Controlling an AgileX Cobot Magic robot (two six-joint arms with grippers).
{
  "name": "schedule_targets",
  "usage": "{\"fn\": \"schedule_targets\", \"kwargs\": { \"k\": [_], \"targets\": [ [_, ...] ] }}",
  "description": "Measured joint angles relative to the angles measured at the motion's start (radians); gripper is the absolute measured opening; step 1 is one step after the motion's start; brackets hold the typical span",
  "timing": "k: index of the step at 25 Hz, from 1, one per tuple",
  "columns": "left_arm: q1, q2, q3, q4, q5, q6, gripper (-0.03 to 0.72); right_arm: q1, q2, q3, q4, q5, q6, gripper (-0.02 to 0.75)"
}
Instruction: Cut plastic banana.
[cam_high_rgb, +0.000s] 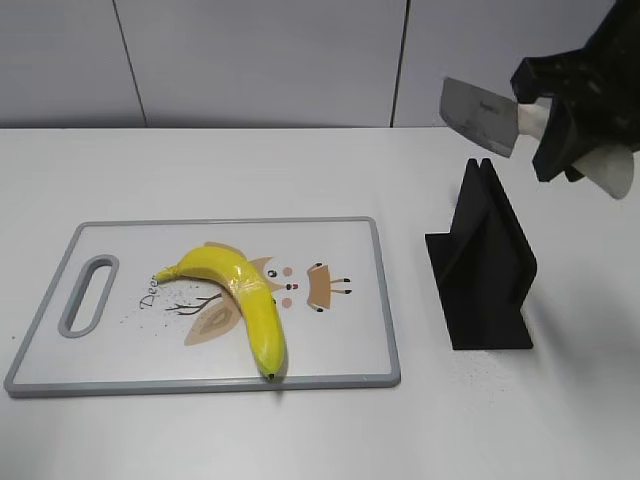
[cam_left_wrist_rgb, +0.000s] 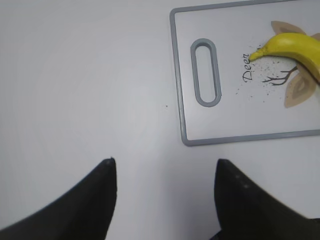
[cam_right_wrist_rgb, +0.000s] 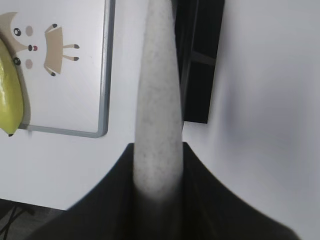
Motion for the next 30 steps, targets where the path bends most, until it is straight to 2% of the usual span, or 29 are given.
{"fn": "schedule_targets", "kwargs": {
  "k": [6,15,27,30],
  "targets": [
    [0.000,-0.261,0.189,0.000,-0.040,-0.005,0.593,0.000,-0.037,0.090,-0.016,-0.057,0.043,0.163],
    [0.000,-0.601,0.498,-0.001,-0.125,-0.007,0.593,0.000,-0.040,0.096,-0.036,-0.103,0.072,0.162],
    [0.000,-0.931,0.523,-0.004,-0.136,-0.007,0.593,0.000,-0.030,0.101,-0.051,-0.097,0.075,0.162],
    [0.000,-0.955,0.524,-0.007,-0.134,-0.007,0.593,0.000,-0.013,0.105,-0.051,-0.089,0.075,0.162]
  ]
}}
